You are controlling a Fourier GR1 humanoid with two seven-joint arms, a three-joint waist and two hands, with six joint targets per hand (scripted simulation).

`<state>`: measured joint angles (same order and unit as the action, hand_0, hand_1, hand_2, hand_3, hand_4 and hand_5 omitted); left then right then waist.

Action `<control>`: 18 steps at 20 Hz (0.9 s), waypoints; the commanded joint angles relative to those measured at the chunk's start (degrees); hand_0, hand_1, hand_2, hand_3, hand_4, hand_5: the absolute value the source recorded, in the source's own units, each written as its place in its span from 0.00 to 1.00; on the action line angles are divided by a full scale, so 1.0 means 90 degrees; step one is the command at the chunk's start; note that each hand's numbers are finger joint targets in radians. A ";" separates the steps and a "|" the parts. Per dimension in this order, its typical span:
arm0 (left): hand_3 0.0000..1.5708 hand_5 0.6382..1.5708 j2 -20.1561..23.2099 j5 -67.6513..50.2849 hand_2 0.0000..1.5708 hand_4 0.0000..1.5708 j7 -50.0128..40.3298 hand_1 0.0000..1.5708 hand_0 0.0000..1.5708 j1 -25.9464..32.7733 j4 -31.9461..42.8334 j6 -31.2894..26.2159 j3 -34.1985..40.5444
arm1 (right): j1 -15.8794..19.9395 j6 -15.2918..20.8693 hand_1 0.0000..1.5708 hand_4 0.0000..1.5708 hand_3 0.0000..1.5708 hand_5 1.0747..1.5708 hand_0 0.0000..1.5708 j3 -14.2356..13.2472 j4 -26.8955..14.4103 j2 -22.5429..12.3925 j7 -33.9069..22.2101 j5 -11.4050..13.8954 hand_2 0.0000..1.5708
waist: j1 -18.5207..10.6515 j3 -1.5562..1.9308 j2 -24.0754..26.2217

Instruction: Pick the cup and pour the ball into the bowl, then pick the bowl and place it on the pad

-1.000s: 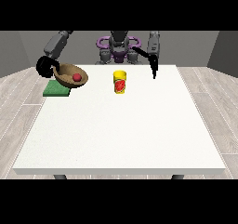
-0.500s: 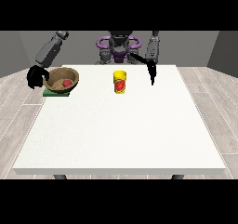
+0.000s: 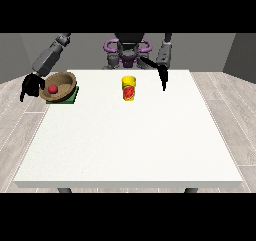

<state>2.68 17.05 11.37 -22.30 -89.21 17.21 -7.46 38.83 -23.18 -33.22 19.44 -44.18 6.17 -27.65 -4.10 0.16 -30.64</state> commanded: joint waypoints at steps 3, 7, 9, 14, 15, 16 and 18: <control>0.00 0.05 -0.0019 0.0079 0.00 0.00 -0.0494 0.00 0.00 0.0266 -0.0692 -0.0156 -0.0227 | 0.0204 0.0053 1.00 0.24 0.30 1.00 1.00 0.0194 -0.0119 -0.0207 0.0015 0.0223 1.00 | -0.0002 -0.0004 0.0061; 0.00 0.06 -0.0019 -0.0002 0.00 0.00 -0.0389 0.00 0.00 0.0269 -0.0178 -0.0195 -0.0040 | 0.0049 -0.0030 1.00 0.28 0.62 0.97 1.00 0.0487 -0.0059 -0.0107 -0.0265 0.0418 1.00 | 0.0099 -0.0012 0.0509; 0.00 0.05 -0.0021 0.0073 0.00 0.00 -0.0521 0.00 0.00 0.0367 -0.0271 -0.0200 -0.0091 | 0.0190 -0.0136 1.00 0.28 0.63 0.97 1.00 0.0409 -0.0140 -0.0369 -0.0547 0.0328 1.00 | 0.0119 -0.0010 0.0551; 0.00 0.06 0.0045 -0.0189 0.00 0.00 -0.0574 0.00 0.00 0.0458 -0.0315 -0.0372 0.0142 | -0.0439 -0.0156 1.00 0.25 0.71 0.94 1.00 0.0688 -0.0098 0.0070 0.0083 0.0617 1.00 | 0.0219 -0.0010 0.0875; 0.00 0.05 -0.0286 -0.0012 0.00 0.00 0.0154 0.00 0.00 0.1026 0.0294 0.0022 -0.0305 | -0.0440 -0.0235 1.00 0.26 0.75 0.94 1.00 0.0830 0.0023 -0.0135 -0.0270 0.0718 1.00 | 0.0244 -0.0018 0.1066; 0.00 0.05 -0.0288 0.0096 0.00 0.00 -0.0238 0.00 0.00 0.0678 0.0095 0.0375 -0.0496 | -0.0323 -0.0159 1.00 0.26 0.73 0.93 1.00 0.0895 0.0055 0.0161 0.0086 0.0790 1.00 | 0.0379 -0.0011 0.0751; 0.00 0.05 -0.0292 -0.0052 0.00 0.00 0.0137 0.00 0.00 0.0509 0.0743 0.0312 -0.0302 | -0.0019 0.0071 1.00 0.27 0.78 0.92 1.00 0.0618 0.0024 -0.0106 -0.0492 0.0471 1.00 | 0.0408 -0.0017 0.0903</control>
<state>0.83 16.80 10.11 -16.66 -87.14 18.06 -10.03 36.97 -23.68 -26.76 19.54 -44.32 4.16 -22.18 -1.63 0.05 -22.73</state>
